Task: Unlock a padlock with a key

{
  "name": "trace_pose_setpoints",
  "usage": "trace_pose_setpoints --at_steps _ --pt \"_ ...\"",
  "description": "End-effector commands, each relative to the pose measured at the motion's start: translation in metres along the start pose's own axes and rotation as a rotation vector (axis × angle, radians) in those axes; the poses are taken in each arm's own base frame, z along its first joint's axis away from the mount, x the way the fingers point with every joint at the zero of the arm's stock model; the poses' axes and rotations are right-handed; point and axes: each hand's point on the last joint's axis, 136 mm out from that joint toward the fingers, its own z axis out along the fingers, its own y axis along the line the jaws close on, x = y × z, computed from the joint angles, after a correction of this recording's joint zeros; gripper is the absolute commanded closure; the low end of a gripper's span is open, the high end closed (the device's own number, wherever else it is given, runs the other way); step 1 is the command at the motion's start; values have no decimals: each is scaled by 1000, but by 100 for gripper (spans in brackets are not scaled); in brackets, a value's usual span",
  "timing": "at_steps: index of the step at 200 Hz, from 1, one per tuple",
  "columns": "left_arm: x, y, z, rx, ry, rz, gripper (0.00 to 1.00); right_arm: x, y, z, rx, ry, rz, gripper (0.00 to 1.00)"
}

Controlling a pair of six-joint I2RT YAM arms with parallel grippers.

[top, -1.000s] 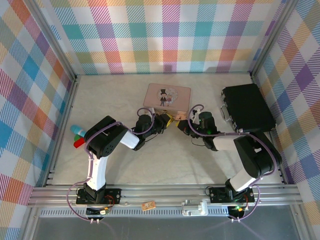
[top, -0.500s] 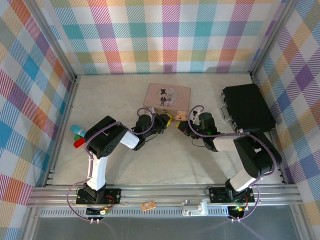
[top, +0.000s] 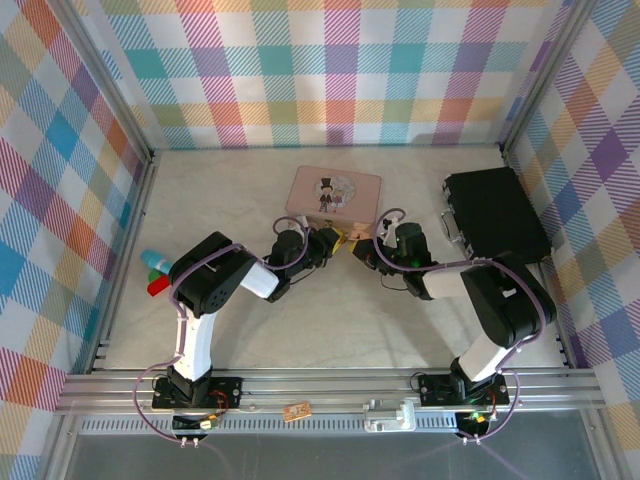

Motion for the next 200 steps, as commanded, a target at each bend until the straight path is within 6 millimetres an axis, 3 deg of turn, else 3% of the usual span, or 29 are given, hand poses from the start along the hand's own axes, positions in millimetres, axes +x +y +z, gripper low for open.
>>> trace_pose_setpoints --at_steps 1,79,131,200 --pt "16 -38 -3 146 52 32 100 -8 20 4 -64 -7 -31 100" --pt "28 -68 -9 223 108 60 100 -15 17 -2 -80 63 163 100" --pt "38 -67 -12 228 140 53 100 -33 6 -5 -86 41 211 100" --pt "40 -66 -11 226 135 78 100 -28 -2 0 -93 78 352 100"
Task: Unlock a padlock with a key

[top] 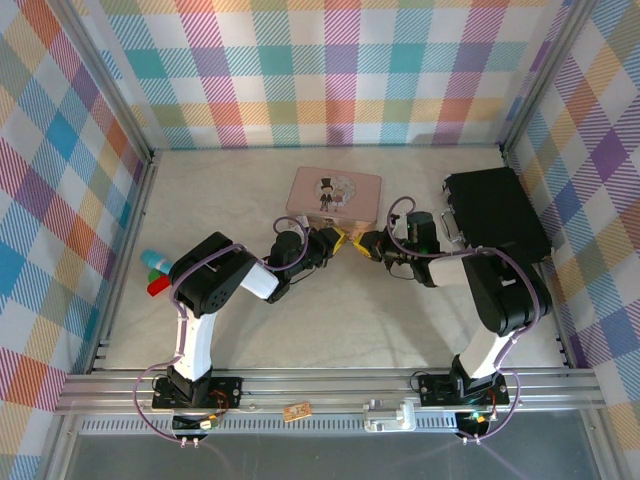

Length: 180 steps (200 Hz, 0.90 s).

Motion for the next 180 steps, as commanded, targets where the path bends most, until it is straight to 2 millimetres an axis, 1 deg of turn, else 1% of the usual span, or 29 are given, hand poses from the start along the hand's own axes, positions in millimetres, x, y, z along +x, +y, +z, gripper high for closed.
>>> trace_pose_setpoints --at_steps 1,24,54,79,89,108,119,142,161,180 --pt "35 -56 -6 182 109 76 100 -7 2 4 -29 -19 77 100" --pt "33 -57 -6 185 87 72 100 1 -2 8 -57 -27 150 100" --pt "28 -58 -7 183 35 63 100 13 -5 20 -91 -54 218 100" --pt "22 -51 -9 164 -21 32 100 19 -13 23 -101 -106 258 100" --pt "22 -49 -9 158 -36 24 100 21 -17 22 -89 -129 256 100" --pt "20 -46 -9 150 -66 15 100 25 -19 21 -76 -149 239 100" --pt "20 -44 -9 143 -78 5 100 28 -17 21 -73 -150 225 100" --pt "20 -46 -7 147 -88 2 100 39 -8 27 -66 -126 188 100" --pt "22 -48 -5 151 -78 1 100 39 -7 27 -58 -136 162 100" --pt "24 -44 -6 142 -75 -2 100 38 -5 25 -53 -144 142 100"
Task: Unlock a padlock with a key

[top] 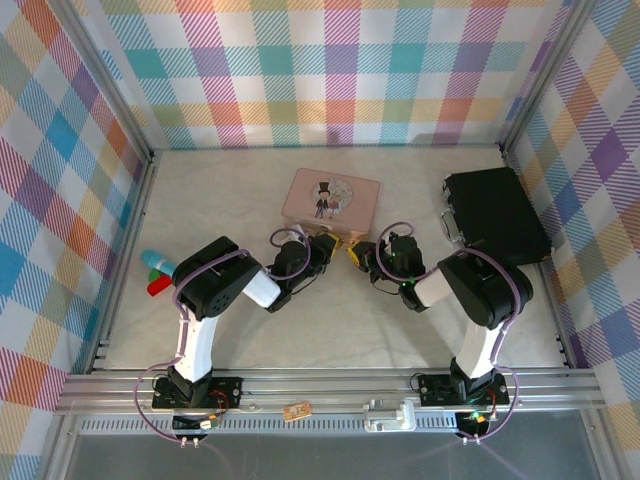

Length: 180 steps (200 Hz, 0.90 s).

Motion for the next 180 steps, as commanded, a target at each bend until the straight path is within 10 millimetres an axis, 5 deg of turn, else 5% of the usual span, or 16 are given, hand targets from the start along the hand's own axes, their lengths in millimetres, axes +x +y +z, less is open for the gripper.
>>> trace_pose_setpoints --at_steps 1,80,122,180 --pt "32 -67 -5 205 96 -5 100 26 7 1 -2 85 -67 100" --pt "33 -63 -4 168 84 -21 100 49 25 -4 -16 69 -186 100" --pt "37 -71 -8 208 108 -17 100 35 19 -6 2 55 -189 100" --pt "57 -84 -19 251 215 42 100 25 34 6 -11 130 -234 100"
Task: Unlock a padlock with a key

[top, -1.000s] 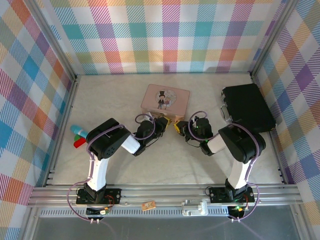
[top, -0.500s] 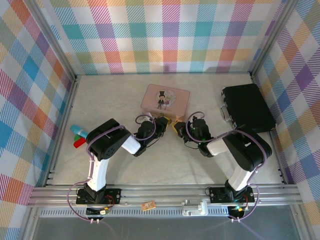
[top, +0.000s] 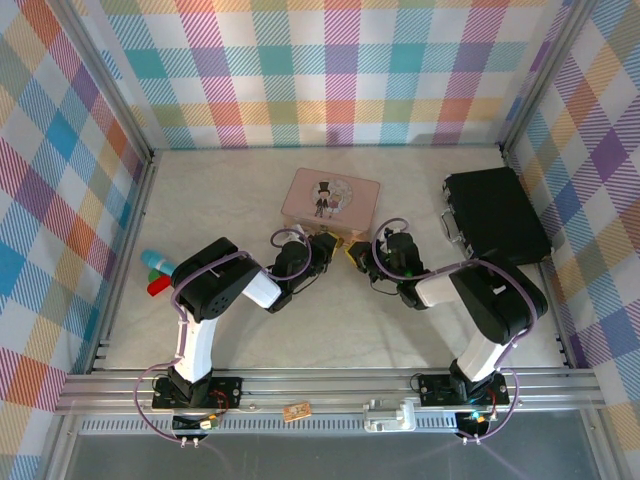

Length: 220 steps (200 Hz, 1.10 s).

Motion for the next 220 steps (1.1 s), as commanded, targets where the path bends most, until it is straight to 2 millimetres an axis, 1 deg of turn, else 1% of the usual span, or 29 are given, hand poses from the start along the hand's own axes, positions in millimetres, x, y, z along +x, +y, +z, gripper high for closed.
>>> trace_pose_setpoints --at_steps 1,18,37,53,75,88,108,119,126,141,157,174,181,189,207,220 --pt "55 -75 -17 232 221 61 100 7 24 8 -68 90 -75 100" --pt "60 -80 -21 245 247 76 100 3 25 8 -64 104 -85 100" --pt "66 -85 -21 262 282 89 100 3 28 12 -62 127 -95 100" --pt "71 -89 -22 278 307 111 100 -2 30 14 -69 127 -84 100" --pt "74 -90 -24 294 317 176 100 -11 27 10 -74 125 -24 100" --pt "75 -91 -24 306 315 233 100 -14 30 6 -96 139 58 100" --pt "75 -97 -23 340 305 316 100 -12 50 1 -170 193 270 100" --pt "76 -101 -22 359 300 366 100 -10 65 -2 -221 239 408 100" --pt "76 -103 -22 368 291 386 100 -9 73 -4 -257 265 527 100" --pt "76 -108 -19 387 282 430 100 -7 96 -9 -349 306 707 100" --pt "75 -103 -14 380 268 448 100 -3 128 -15 -428 320 771 100" --pt "72 -90 -6 352 254 445 100 -11 160 -22 -523 297 787 100" --pt "72 -87 -3 347 252 442 100 -15 165 -22 -548 290 799 100" --pt "73 -86 -1 345 253 437 100 -17 165 -19 -549 291 825 100" --pt "75 -93 2 364 257 432 100 -19 159 -13 -538 282 845 100" --pt "74 -99 2 375 244 431 100 -20 156 -13 -538 266 850 100"
